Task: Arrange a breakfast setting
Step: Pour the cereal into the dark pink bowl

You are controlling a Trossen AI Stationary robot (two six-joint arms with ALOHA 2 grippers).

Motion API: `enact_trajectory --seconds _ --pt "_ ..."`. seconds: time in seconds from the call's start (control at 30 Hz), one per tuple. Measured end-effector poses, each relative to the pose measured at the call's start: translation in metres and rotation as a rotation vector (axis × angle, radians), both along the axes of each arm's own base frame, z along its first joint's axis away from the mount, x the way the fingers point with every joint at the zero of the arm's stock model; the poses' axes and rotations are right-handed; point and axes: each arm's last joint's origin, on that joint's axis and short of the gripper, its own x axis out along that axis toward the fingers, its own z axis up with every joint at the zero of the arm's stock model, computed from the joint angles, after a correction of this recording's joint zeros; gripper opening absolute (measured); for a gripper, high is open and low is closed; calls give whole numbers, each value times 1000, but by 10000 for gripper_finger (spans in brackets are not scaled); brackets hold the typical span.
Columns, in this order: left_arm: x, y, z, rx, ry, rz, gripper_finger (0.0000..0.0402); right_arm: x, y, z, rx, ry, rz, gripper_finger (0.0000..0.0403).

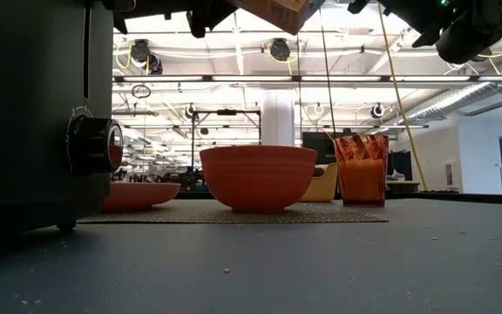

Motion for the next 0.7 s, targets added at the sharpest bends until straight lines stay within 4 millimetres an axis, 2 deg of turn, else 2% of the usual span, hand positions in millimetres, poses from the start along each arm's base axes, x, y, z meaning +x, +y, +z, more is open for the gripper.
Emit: enact_trajectory --seconds 0.2,0.33,0.53,0.7 --pt "0 0 0 0 -4 -9 286 0 0 -1 1 6 0 2" --pt "0 0 0 0 -4 -10 255 0 0 -1 1 8 0 2" --pt "0 0 1 2 -3 -7 247 1 0 -1 1 11 -2 8" --pt "0 0 0 4 4 -3 245 1 0 -1 4 18 -4 42"
